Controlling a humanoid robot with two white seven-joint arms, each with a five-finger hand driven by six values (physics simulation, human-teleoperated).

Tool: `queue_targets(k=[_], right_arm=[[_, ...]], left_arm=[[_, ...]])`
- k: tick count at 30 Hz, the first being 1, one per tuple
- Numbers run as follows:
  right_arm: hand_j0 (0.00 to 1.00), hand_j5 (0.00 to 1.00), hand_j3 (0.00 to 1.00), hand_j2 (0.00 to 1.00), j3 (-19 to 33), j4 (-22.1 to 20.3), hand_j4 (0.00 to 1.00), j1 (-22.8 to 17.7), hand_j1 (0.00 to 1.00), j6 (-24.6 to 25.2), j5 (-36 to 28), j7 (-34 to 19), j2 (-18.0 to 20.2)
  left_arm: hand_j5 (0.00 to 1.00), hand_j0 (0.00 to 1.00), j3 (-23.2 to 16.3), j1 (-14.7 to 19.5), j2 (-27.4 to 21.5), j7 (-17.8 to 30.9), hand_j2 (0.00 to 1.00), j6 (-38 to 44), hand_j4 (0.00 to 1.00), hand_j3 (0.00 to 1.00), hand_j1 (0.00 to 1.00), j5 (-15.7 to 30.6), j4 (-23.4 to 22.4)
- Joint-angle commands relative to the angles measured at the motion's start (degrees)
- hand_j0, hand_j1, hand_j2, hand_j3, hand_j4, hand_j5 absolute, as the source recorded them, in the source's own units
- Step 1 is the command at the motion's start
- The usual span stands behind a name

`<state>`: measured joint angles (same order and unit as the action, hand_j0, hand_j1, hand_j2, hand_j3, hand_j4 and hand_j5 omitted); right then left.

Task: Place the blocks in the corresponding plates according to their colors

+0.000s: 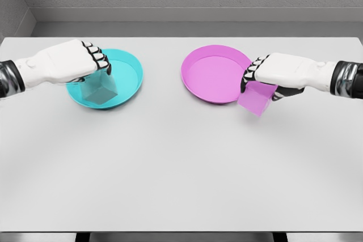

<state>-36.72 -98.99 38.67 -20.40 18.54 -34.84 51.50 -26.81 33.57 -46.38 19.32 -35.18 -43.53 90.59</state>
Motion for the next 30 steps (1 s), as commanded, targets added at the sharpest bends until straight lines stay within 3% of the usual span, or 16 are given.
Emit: queue_targets(k=[1,6,7,9,18,23,30], right_arm=[[0.57,0.57,0.57,0.57,-0.1,0.1,0.57,0.1,0.57,1.2,-0.2,0.0,-1.0],[0.56,0.56,0.56,0.56,-0.2,1.2,0.56,1.1,0.56,1.9,-0.1,0.0,-1.8],[0.56,0.56,0.56,0.56,-0.5,1.8,0.56,1.6,0.56,1.9,-0.1,0.0,-2.3],[0.56,0.56,0.56,0.56,-1.2,2.7,0.56,2.7,0.56,2.0,-0.1,0.0,-2.7],[0.56,0.56,0.56,0.56,-2.0,3.5,0.56,4.7,0.56,4.8,0.4,-0.2,-4.8],[0.56,0.56,0.56,0.56,-5.9,8.5,0.56,9.0,0.56,4.8,0.4,-0.1,-8.4],[0.56,0.56,0.56,0.56,-7.6,10.1,0.56,10.9,0.56,5.6,0.4,-0.1,-10.1]], left_arm=[[0.4,0.4,-3.3,0.3,2.2,0.0,0.4,0.2,0.4,0.4,0.4,0.4,-4.5],[0.42,0.42,-5.4,2.6,4.1,0.0,0.42,0.2,0.42,0.42,0.42,0.3,-8.2],[0.55,0.55,-5.4,2.6,4.1,0.1,0.55,0.2,0.55,0.55,0.55,0.4,-8.2],[1.0,1.0,-5.3,2.8,4.1,0.0,1.0,0.2,1.0,1.0,1.0,0.8,-8.2],[1.0,1.0,-5.2,3.0,4.1,-0.3,1.0,0.2,1.0,1.0,1.0,1.7,-8.2],[1.0,1.0,-4.7,2.5,3.1,-0.3,1.0,0.2,1.0,1.0,1.0,4.1,-7.4],[1.0,1.0,-4.5,-0.1,-5.5,-0.3,1.0,0.2,1.0,1.0,1.0,9.5,-4.4]])
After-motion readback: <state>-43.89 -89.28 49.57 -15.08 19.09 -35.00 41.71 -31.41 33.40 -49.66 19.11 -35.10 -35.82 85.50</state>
